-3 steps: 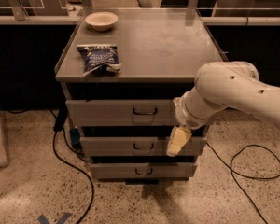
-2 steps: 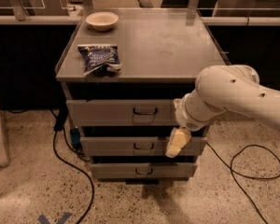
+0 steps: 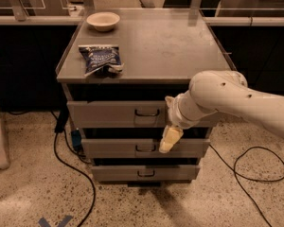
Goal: Open top drawer
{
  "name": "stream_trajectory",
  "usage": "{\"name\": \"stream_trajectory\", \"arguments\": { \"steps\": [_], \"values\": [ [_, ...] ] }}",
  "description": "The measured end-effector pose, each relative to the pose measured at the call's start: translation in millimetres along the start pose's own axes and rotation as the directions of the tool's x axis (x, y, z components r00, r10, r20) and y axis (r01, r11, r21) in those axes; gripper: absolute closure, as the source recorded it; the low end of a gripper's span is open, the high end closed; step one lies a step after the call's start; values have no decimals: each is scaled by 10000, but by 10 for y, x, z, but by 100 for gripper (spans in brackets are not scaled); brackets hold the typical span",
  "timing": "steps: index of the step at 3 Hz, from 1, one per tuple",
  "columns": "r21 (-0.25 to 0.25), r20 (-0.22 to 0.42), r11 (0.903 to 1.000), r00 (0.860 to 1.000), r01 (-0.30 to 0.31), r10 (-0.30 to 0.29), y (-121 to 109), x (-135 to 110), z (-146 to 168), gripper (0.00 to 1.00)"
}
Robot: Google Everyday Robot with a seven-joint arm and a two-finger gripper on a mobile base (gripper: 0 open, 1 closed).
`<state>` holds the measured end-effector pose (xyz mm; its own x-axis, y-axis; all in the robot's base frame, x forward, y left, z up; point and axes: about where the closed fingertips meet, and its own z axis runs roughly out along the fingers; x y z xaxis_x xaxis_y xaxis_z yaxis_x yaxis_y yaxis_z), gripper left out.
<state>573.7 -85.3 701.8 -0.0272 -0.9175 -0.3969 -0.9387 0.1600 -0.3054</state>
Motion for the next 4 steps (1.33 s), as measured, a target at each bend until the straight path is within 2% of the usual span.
{"name": "stream_trajectory", "arguments": {
  "steps": [1, 2, 3, 4],
  "values": [
    [235, 260, 9992, 9991, 315, -321, -118, -72, 149, 0],
    [507, -73, 9976, 9989, 470, -467, -248, -18, 208, 0],
    [245, -530, 9996, 9985, 131, -118, -286, 134, 303, 0],
    [-441, -921, 9979, 9948, -468, 426, -338, 336, 539, 0]
  ]
}}
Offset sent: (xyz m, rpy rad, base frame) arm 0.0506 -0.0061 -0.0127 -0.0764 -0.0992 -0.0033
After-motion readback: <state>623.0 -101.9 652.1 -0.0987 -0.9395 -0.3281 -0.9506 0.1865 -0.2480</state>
